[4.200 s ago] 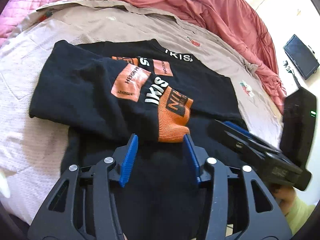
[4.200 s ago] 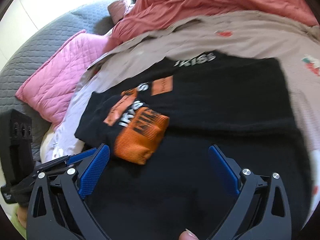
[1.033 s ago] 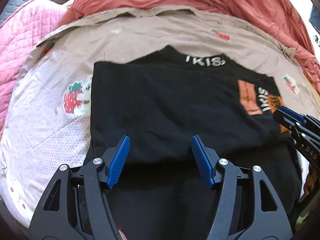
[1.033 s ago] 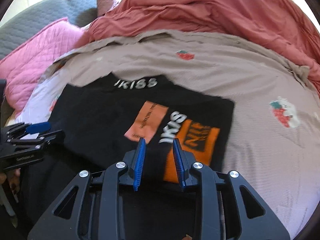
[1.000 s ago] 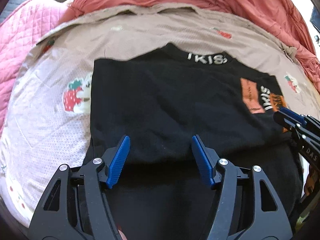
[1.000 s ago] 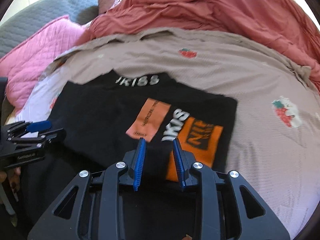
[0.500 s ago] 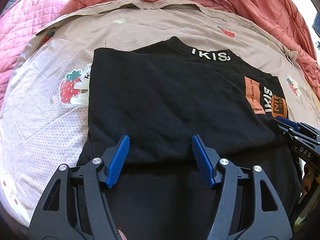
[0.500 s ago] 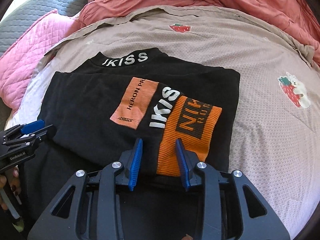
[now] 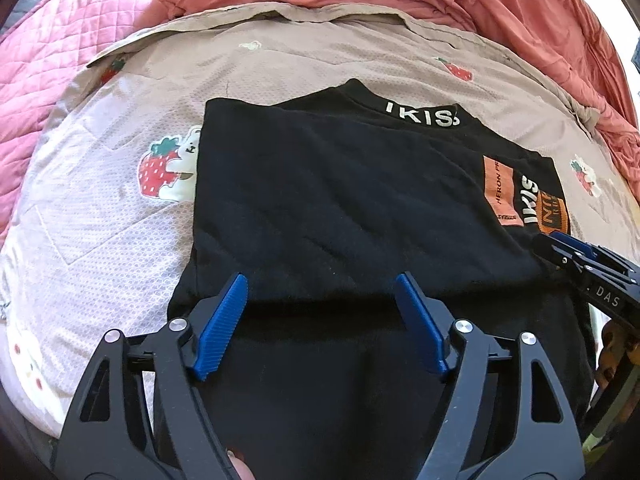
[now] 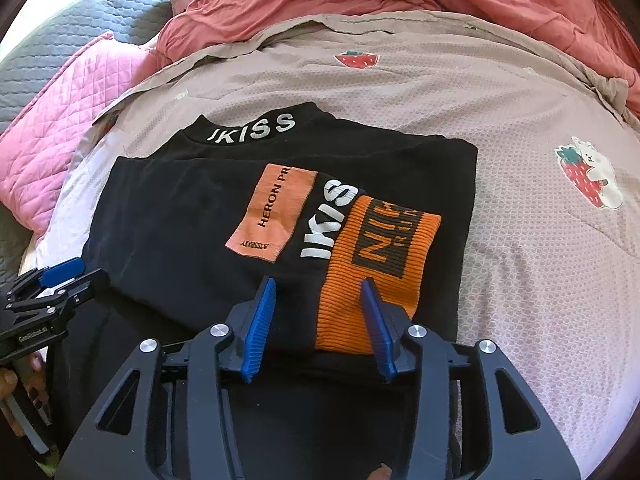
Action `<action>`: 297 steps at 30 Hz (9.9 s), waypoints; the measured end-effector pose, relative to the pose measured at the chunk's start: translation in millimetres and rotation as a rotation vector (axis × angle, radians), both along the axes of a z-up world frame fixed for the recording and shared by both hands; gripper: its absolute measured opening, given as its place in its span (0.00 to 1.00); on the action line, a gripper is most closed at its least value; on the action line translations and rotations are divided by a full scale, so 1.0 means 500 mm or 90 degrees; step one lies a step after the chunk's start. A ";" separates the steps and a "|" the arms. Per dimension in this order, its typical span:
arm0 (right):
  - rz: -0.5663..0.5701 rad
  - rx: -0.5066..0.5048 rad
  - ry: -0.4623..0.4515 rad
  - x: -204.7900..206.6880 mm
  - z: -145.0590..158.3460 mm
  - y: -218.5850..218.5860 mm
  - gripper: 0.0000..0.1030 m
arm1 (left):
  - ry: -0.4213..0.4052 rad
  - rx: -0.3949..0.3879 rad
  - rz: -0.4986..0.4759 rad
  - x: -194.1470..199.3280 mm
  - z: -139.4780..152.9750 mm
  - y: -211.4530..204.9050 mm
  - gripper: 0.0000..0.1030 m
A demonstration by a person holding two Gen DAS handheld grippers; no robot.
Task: Fold small clothes
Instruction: 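Move both open tools down to the hem of the black sweatshirt, then close the left tool on the hem while the right tool grasps the hem too, then lift the hem with both tools and fold it over the body toward the collar, then lay the folded hem flat and open both tools, then grasp the side edge of the folded sweatshirt with the left tool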
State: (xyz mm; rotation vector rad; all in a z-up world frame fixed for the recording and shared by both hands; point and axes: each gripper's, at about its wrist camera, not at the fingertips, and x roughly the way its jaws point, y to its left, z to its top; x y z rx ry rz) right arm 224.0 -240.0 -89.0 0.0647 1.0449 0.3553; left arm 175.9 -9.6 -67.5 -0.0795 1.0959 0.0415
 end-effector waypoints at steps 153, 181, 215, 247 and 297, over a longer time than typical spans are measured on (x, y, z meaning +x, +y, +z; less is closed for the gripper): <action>-0.113 0.185 -0.007 -0.147 0.027 -0.189 0.69 | -0.070 -0.229 0.116 -0.164 0.089 0.256 0.59; -0.056 0.170 0.097 -0.180 -0.022 -0.132 0.52 | 0.033 -0.222 0.073 -0.176 -0.016 0.174 0.14; -0.127 0.210 -0.090 0.018 0.019 -0.193 0.19 | -0.049 -0.214 0.152 0.075 0.012 0.233 0.07; 0.027 0.095 -0.078 -0.078 0.054 -0.081 0.60 | -0.046 -0.131 -0.055 -0.005 -0.017 0.017 0.37; -0.109 0.154 -0.041 0.104 -0.019 -0.174 0.43 | -0.024 -0.087 0.117 0.246 -0.029 0.227 0.21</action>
